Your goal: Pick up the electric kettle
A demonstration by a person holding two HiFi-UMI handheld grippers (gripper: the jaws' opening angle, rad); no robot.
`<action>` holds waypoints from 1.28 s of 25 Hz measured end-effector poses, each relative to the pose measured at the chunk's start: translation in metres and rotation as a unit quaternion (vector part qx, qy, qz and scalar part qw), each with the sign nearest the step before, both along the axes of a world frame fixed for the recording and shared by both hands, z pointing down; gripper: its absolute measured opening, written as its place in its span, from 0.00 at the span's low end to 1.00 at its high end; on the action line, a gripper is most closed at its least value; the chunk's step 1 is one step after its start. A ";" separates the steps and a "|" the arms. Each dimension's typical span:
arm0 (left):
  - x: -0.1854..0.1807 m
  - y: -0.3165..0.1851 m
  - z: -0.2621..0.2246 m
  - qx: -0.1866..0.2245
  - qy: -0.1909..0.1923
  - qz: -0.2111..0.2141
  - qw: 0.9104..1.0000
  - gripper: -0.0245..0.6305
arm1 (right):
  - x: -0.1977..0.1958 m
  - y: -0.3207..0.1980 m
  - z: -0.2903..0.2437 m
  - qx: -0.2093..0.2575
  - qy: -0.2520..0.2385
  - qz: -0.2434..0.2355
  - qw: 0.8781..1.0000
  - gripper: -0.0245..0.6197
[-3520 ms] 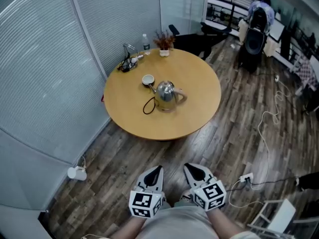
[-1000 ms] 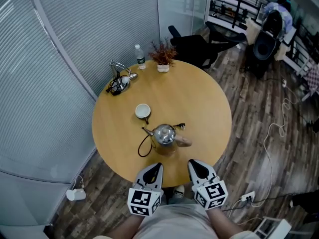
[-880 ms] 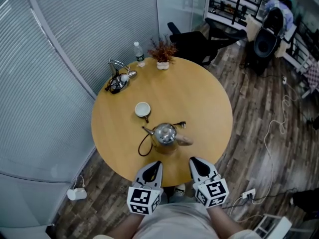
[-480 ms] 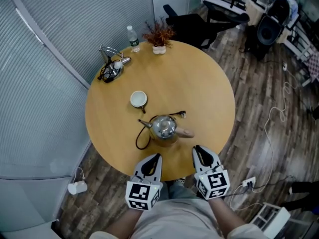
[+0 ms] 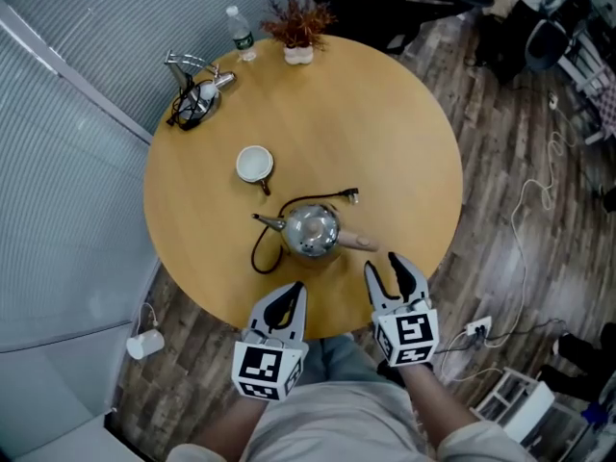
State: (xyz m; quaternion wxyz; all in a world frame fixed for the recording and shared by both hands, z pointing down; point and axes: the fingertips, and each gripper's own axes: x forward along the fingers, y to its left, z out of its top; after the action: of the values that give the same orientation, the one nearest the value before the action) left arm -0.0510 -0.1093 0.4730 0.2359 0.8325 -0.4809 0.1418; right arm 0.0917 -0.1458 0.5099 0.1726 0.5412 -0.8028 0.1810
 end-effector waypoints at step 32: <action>-0.028 0.006 0.063 -0.081 0.001 -0.007 0.997 0.04 | 0.000 -0.071 0.079 -0.015 0.052 0.086 0.995 0.38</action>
State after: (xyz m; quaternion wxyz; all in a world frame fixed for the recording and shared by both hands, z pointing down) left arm -0.0793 -0.1033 0.5357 0.3045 0.8074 -0.4730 0.1777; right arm 0.0922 -0.2165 0.5892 0.2058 0.6144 -0.7403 0.1795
